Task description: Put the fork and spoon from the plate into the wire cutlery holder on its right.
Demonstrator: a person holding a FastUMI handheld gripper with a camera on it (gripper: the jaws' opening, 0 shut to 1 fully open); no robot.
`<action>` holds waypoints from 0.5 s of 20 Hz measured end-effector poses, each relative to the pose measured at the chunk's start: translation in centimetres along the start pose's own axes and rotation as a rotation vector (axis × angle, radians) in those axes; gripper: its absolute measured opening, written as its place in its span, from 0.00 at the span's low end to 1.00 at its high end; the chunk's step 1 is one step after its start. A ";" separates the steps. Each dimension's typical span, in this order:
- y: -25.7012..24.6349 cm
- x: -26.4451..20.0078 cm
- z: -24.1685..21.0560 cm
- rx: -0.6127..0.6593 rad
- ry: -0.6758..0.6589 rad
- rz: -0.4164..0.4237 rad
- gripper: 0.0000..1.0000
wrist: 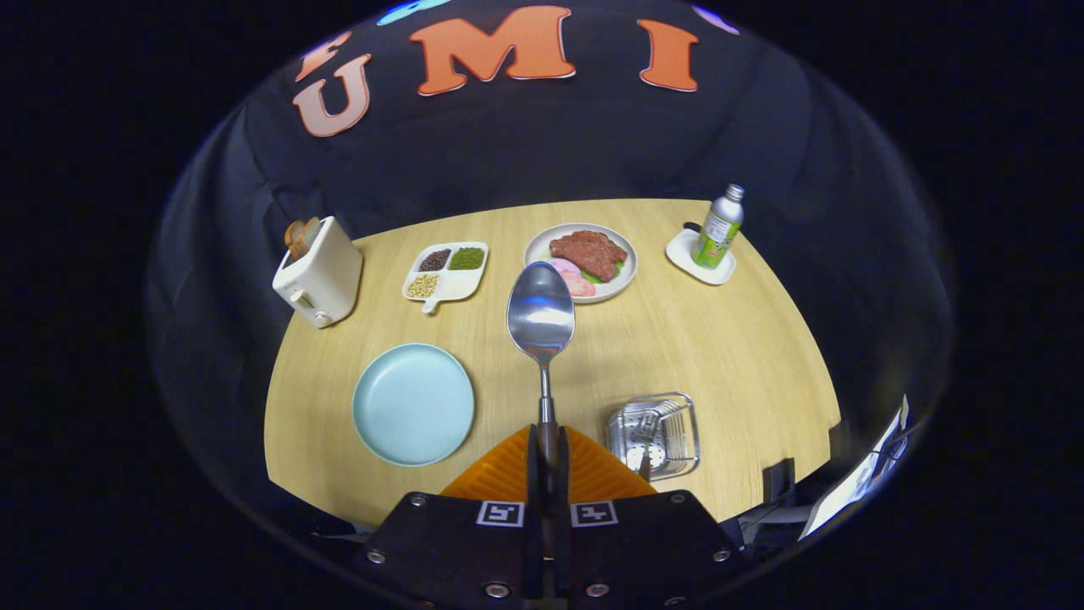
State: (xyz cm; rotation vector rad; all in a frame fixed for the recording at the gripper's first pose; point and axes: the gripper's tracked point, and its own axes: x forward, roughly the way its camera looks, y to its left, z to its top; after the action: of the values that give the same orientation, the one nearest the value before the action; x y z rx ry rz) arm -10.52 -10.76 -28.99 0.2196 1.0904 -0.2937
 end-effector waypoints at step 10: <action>-8.6 0.6 -4.1 -0.005 0.086 -0.102 0.06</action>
State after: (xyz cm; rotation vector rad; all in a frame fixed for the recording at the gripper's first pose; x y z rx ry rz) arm -16.64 -17.57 -31.66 0.1737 1.1898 -0.3755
